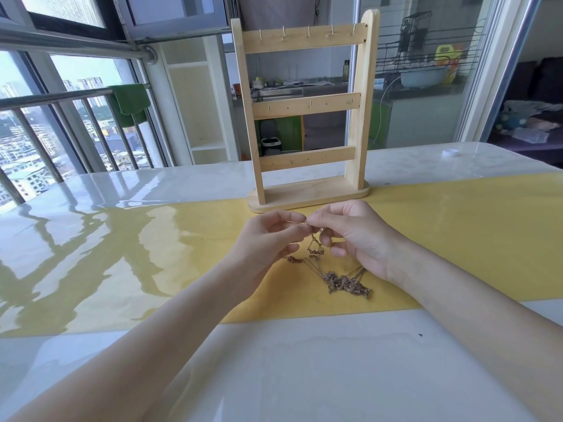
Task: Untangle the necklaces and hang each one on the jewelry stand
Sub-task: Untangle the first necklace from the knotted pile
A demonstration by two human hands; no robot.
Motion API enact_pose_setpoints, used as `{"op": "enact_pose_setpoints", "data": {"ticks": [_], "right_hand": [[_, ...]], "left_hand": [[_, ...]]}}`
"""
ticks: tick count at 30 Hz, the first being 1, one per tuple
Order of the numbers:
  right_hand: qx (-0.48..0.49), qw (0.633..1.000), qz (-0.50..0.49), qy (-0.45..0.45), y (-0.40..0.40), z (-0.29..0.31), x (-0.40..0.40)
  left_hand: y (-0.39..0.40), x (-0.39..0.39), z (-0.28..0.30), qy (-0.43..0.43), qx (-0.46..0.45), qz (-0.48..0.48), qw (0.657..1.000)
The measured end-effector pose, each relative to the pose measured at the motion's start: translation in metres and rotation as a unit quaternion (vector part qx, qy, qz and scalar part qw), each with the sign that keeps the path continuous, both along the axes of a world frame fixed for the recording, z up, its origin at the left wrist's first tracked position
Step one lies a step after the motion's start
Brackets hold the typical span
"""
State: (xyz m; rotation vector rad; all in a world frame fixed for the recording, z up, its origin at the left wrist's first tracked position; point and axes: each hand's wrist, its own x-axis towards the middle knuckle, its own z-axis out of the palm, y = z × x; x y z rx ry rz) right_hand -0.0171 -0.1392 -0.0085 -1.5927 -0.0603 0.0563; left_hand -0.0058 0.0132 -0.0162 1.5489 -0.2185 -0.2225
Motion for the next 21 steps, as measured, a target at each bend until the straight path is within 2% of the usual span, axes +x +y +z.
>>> {"op": "enact_pose_setpoints", "data": {"ticks": [6,9,13,15,17,19,21], "right_hand": [[-0.030,0.999,0.011,-0.009,0.0000,-0.0002,-0.0007],[-0.070,0.997,0.003,-0.023,0.0015,-0.0014,0.0003],[-0.123,0.992,0.019,-0.016,0.0042,-0.0038,-0.0006],[-0.118,0.992,0.029,-0.017,0.0047,-0.0039,-0.0003],[-0.093,0.995,0.033,-0.018,0.0034,-0.0032,-0.0001],[-0.061,0.997,0.038,-0.014,0.0011,-0.0018,-0.0002],[-0.031,0.998,0.048,-0.008,-0.0011,-0.0007,-0.0002]], "left_hand": [[-0.0013,-0.0001,-0.0017,-0.040,0.049,0.033,0.997],[-0.0022,0.0001,-0.0022,-0.088,0.100,0.052,0.990],[-0.0034,-0.0032,-0.0026,-0.237,0.251,0.093,0.934],[-0.0029,-0.0032,-0.0028,-0.260,0.269,0.103,0.922],[-0.0006,-0.0006,-0.0032,-0.211,0.225,0.090,0.947],[0.0012,0.0002,-0.0014,-0.112,0.139,0.051,0.983],[0.0021,0.0000,0.0003,-0.039,0.080,0.024,0.996]]}}
